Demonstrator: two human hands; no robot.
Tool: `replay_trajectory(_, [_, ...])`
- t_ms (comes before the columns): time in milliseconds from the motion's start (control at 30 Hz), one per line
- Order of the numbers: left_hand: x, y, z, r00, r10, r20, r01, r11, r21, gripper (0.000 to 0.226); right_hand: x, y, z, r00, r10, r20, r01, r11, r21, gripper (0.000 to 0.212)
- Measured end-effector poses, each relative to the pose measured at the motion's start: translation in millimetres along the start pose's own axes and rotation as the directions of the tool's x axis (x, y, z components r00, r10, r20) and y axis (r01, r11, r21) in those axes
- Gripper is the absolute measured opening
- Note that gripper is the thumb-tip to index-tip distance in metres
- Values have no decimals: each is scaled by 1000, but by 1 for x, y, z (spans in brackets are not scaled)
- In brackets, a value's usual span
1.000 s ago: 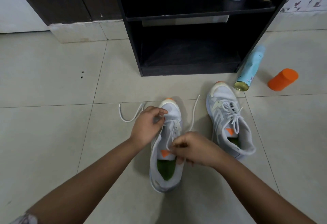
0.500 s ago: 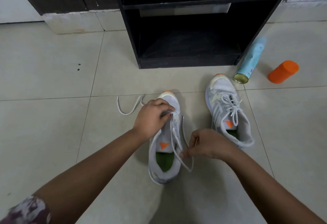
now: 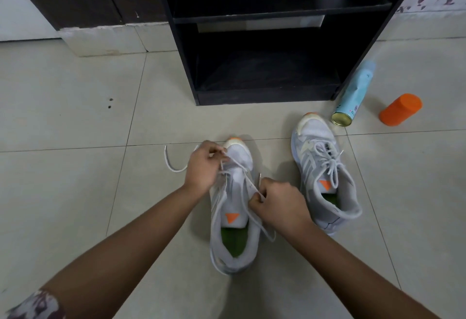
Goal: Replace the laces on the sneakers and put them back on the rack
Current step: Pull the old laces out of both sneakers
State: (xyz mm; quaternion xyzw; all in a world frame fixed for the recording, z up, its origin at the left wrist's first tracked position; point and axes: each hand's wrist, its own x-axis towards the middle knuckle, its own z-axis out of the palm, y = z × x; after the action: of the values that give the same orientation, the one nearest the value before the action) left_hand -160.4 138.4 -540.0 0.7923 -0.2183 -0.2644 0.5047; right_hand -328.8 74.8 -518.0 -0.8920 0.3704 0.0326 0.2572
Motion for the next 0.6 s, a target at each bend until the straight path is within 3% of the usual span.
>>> replay_trajectory(33, [3, 1, -3, 995, 91, 45, -93, 994, 63, 23, 0, 0, 1, 1000, 0, -3, 0, 1000, -3, 19])
replay_trajectory(67, [5, 1, -5, 962, 234, 141, -264, 932, 251, 26, -1, -1, 1, 1000, 0, -7, 0, 1000, -5, 19])
replay_trajectory(133, [5, 0, -4, 792, 456, 407, -610, 553, 568, 27, -1, -3, 3, 1000, 0, -23, 0, 1000, -9, 19])
replay_trajectory(167, [5, -1, -2, 712, 487, 506, -694, 382, 610, 26, -1, -4, 3, 1000, 0, -30, 0, 1000, -10, 19])
replay_trajectory(233, [5, -1, 2, 619, 505, 602, -761, 196, 618, 27, -1, -5, 3, 999, -1, -39, 1, 1000, -9, 22])
replay_trajectory(367, [6, 1, 6, 569, 540, 621, -748, 26, 663, 9, -3, -7, 5, 999, -36, -17, 36, 999, -18, 29])
replay_trajectory(433, [8, 2, 4, 649, 543, 532, -686, 116, 719, 9, -3, -7, 5, 1000, -25, -14, 24, 999, -20, 29])
replay_trajectory(500, [13, 0, -4, 798, 530, 286, -533, 400, 746, 8, -2, -3, 3, 1000, 4, -22, -4, 1000, -18, 30])
replay_trajectory(567, [21, -6, -19, 942, 336, -5, -259, 735, 627, 15, -1, -1, 2, 999, 23, -26, -23, 1000, -3, 37])
replay_trajectory(600, [23, -12, -25, 968, 233, -88, -142, 806, 575, 17, -1, -2, 2, 999, 27, -20, -27, 1000, -2, 40])
